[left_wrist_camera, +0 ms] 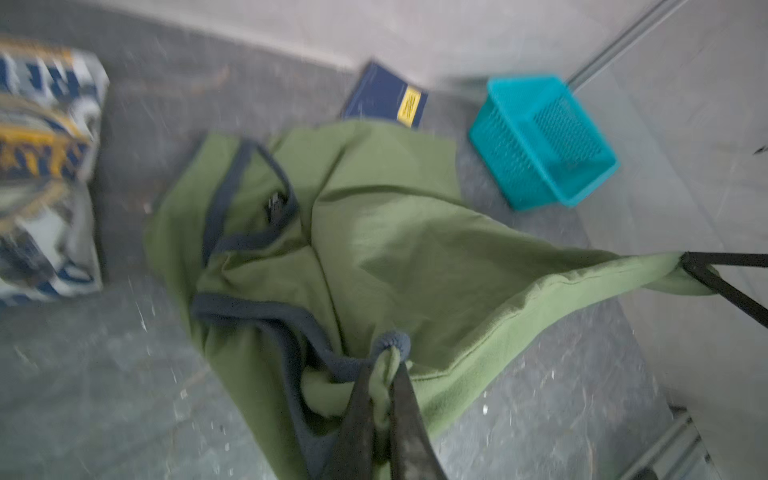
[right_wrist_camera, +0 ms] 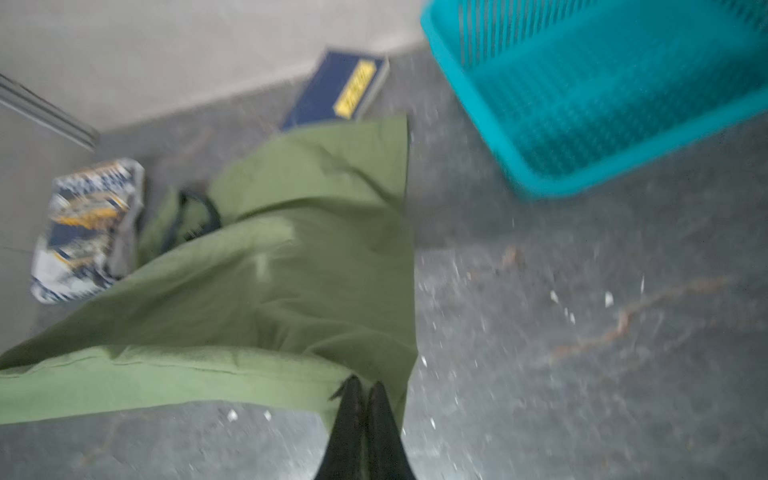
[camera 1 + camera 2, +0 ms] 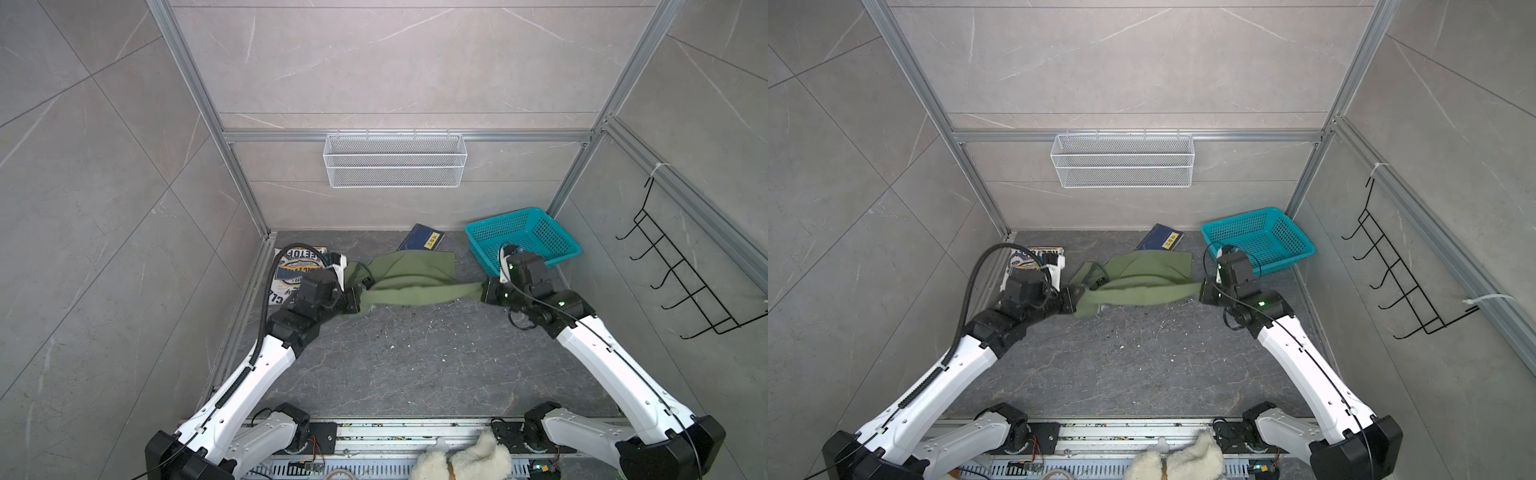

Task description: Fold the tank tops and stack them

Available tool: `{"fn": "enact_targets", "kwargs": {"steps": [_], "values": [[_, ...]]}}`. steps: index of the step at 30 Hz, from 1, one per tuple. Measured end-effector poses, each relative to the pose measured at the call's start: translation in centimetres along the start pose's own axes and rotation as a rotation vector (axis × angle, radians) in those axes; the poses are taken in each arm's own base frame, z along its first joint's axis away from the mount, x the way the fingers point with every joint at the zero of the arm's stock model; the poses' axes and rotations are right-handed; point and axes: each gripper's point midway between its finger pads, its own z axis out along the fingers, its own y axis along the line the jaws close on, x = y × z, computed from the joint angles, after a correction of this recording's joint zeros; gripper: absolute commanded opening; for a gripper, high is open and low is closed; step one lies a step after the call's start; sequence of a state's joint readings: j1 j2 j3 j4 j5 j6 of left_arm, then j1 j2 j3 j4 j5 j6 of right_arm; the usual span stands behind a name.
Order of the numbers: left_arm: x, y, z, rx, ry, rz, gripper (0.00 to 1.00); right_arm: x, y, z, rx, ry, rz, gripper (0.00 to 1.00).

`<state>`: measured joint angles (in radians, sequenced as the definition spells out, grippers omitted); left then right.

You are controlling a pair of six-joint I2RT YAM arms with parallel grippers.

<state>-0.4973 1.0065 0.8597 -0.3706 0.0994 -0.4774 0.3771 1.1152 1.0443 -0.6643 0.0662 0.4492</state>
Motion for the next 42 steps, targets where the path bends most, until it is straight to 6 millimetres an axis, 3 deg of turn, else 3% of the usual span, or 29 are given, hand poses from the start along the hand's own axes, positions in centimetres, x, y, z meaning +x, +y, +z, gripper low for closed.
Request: {"fn": "enact_targets", "kwargs": {"steps": [3, 6, 9, 10, 12, 14, 19, 21, 23, 25, 28, 32, 37, 42], "values": [[7.5, 0.9, 1.8, 0.004, 0.167, -0.027, 0.04, 6.7, -2.9, 2.4, 0.068, 0.155, 0.022, 0.0], [13.2, 1.8, 2.6, -0.012, 0.305, -0.049, 0.22, 11.5, -4.7, 3.8, 0.111, 0.272, 0.066, 0.0], [16.0, 2.5, 2.4, -0.044, 0.373, -0.077, 0.45, 14.1, -5.8, 4.1, 0.144, 0.328, 0.115, 0.0], [16.0, 2.6, 2.2, -0.052, 0.371, -0.082, 0.53, 14.3, -6.0, 3.9, 0.153, 0.329, 0.129, 0.03], [14.8, 2.2, 1.6, -0.049, 0.323, -0.093, 0.66, 13.9, -6.2, 3.2, 0.162, 0.296, 0.151, 0.34], [12.5, 1.4, 0.7, -0.033, 0.244, -0.099, 0.69, 12.9, -6.4, 2.2, 0.173, 0.253, 0.163, 0.53], [6.1, -1.1, -0.4, -0.041, 0.115, -0.082, 0.7, 8.3, -5.3, -0.3, 0.152, 0.127, 0.164, 0.64], [4.1, -2.2, 0.5, -0.052, 0.104, -0.072, 0.7, 6.7, -4.5, -1.0, 0.122, 0.082, 0.17, 0.65], [3.2, -2.8, 2.2, -0.068, 0.121, -0.068, 0.69, 5.9, -3.9, -1.2, 0.098, 0.06, 0.171, 0.65], [3.6, -2.6, 4.7, -0.1, 0.167, -0.067, 0.68, 5.8, -3.4, -1.1, 0.088, 0.06, 0.163, 0.65], [5.8, -1.4, 8.6, -0.172, 0.27, -0.071, 0.66, 6.1, -2.7, -0.5, 0.075, 0.079, 0.144, 0.66], [9.1, 0.2, 12.4, -0.248, 0.385, -0.077, 0.65, 7.2, -1.4, 2.1, 0.063, 0.158, 0.119, 0.65], [11.7, 0.5, 13.6, -0.271, 0.459, -0.077, 0.65, 10.2, -0.8, 7.0, 0.115, 0.321, 0.073, 0.65], [13.0, 1.0, 13.5, -0.279, 0.471, -0.088, 0.66, 11.0, -0.2, 10.4, 0.133, 0.385, 0.066, 0.64]]}}
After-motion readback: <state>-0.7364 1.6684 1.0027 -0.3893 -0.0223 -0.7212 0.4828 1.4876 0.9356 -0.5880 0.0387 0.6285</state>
